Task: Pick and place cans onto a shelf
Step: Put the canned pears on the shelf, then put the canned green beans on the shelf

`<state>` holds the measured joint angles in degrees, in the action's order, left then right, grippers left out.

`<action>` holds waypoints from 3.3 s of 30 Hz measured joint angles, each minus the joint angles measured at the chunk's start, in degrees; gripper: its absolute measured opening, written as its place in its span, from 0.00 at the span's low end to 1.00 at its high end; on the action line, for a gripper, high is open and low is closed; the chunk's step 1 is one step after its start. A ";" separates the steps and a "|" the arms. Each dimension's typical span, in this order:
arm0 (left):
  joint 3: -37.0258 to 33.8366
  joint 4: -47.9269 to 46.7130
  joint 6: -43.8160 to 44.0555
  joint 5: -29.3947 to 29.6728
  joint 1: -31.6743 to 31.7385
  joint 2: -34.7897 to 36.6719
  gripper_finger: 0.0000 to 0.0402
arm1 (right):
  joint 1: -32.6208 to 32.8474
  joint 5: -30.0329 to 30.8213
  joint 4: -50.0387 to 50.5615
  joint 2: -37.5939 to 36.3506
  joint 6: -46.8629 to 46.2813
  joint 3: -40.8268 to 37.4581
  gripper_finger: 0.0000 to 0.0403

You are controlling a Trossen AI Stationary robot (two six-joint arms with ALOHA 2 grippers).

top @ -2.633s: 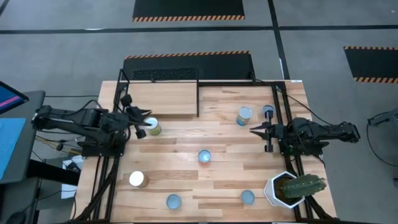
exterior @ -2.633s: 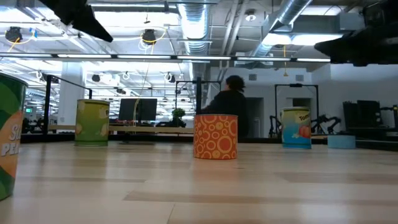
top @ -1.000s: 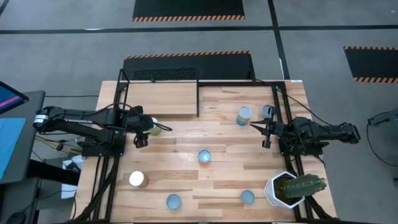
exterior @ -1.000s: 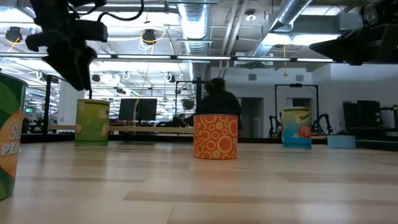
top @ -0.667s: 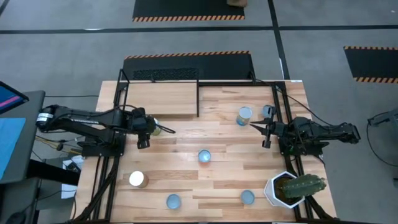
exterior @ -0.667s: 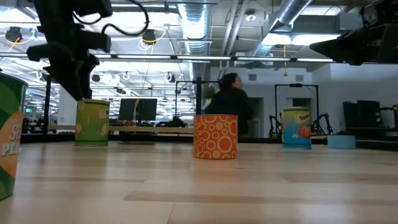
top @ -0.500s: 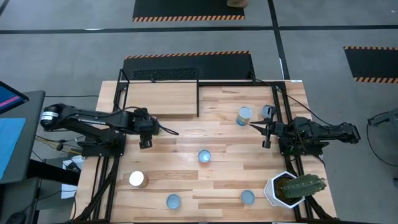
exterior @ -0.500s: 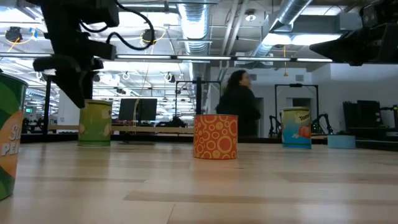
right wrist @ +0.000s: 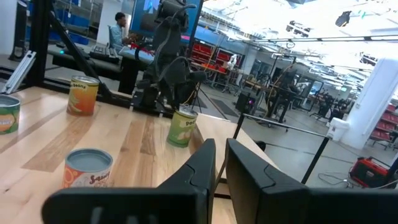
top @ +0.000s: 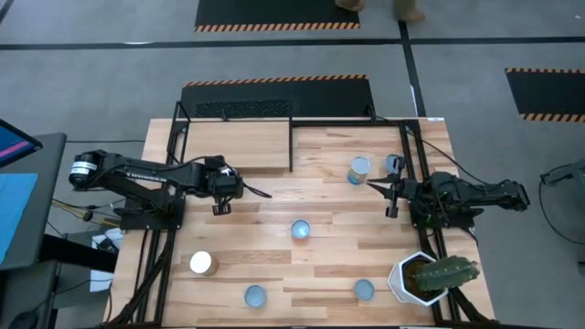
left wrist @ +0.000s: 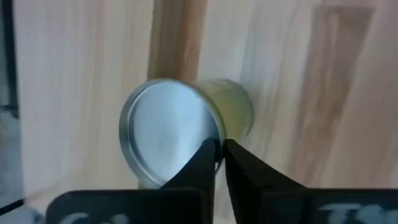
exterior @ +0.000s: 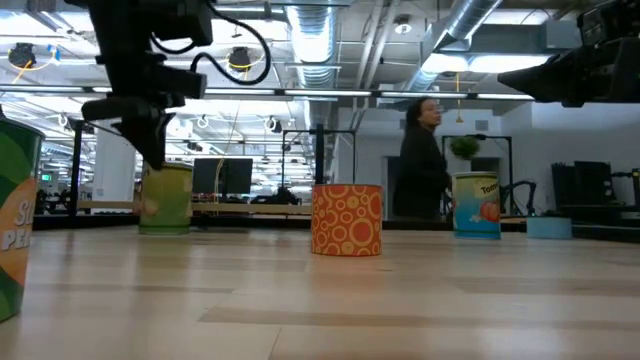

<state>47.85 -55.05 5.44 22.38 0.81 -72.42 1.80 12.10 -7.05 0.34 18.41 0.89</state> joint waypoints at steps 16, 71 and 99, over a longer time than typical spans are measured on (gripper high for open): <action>15.34 -13.05 -9.69 3.19 7.40 0.13 0.00 | 0.00 -0.02 1.71 0.02 -0.04 0.00 0.15; 15.40 -0.82 -21.36 3.79 50.68 -9.67 0.10 | 0.00 -0.11 3.48 0.00 -3.46 0.00 0.15; 15.37 -17.50 6.94 -44.26 32.57 19.69 0.32 | 0.00 -0.09 3.67 0.00 -3.68 0.00 0.15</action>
<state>63.22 -72.55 12.38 -21.88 33.37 -52.73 1.80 12.01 -3.38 0.34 14.74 0.89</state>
